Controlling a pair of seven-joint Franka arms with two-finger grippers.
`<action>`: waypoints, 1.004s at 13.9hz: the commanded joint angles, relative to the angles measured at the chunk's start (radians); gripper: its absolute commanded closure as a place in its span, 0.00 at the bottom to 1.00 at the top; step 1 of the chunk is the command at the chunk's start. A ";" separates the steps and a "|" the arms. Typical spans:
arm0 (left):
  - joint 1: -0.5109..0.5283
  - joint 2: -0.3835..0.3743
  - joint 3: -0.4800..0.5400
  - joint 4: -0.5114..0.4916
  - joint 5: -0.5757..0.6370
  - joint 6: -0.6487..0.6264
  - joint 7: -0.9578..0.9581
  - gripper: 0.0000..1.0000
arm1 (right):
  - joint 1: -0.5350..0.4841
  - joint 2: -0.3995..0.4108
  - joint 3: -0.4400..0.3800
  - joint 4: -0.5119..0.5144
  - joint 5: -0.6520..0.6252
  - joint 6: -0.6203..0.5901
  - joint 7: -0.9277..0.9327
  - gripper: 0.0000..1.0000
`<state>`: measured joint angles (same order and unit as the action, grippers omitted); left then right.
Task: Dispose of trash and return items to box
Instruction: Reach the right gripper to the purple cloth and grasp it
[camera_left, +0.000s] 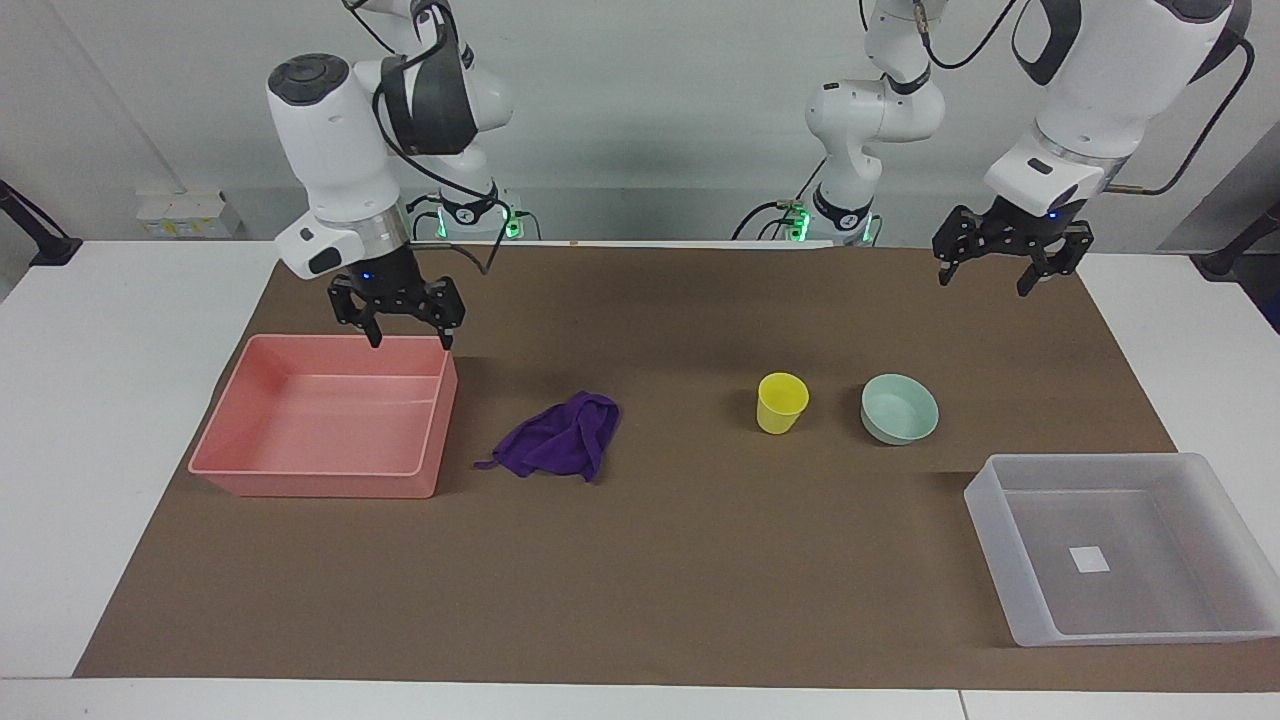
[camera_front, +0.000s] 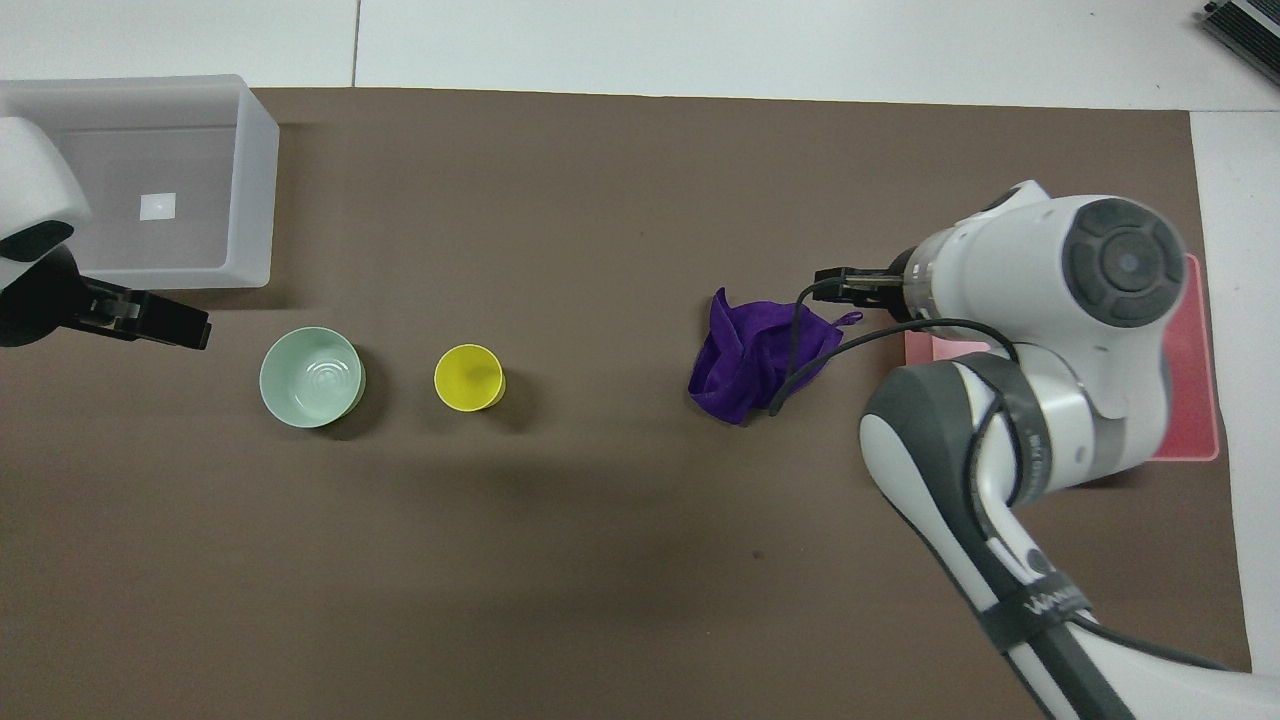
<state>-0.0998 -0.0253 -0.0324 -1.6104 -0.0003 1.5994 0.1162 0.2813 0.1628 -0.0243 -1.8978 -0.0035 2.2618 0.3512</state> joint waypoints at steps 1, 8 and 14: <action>-0.008 -0.002 0.005 0.003 0.013 -0.013 0.006 0.00 | 0.031 0.090 0.023 0.011 0.023 0.086 0.015 0.00; -0.008 -0.002 0.003 0.003 0.013 -0.013 0.006 0.00 | 0.102 0.164 0.026 -0.085 0.022 0.228 -0.044 0.00; -0.008 -0.002 0.005 0.003 0.013 -0.013 0.006 0.00 | 0.101 0.172 0.026 -0.155 0.023 0.309 -0.078 0.65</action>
<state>-0.0998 -0.0253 -0.0324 -1.6104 -0.0003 1.5994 0.1162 0.3894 0.3449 -0.0012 -2.0356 -0.0002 2.5510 0.3057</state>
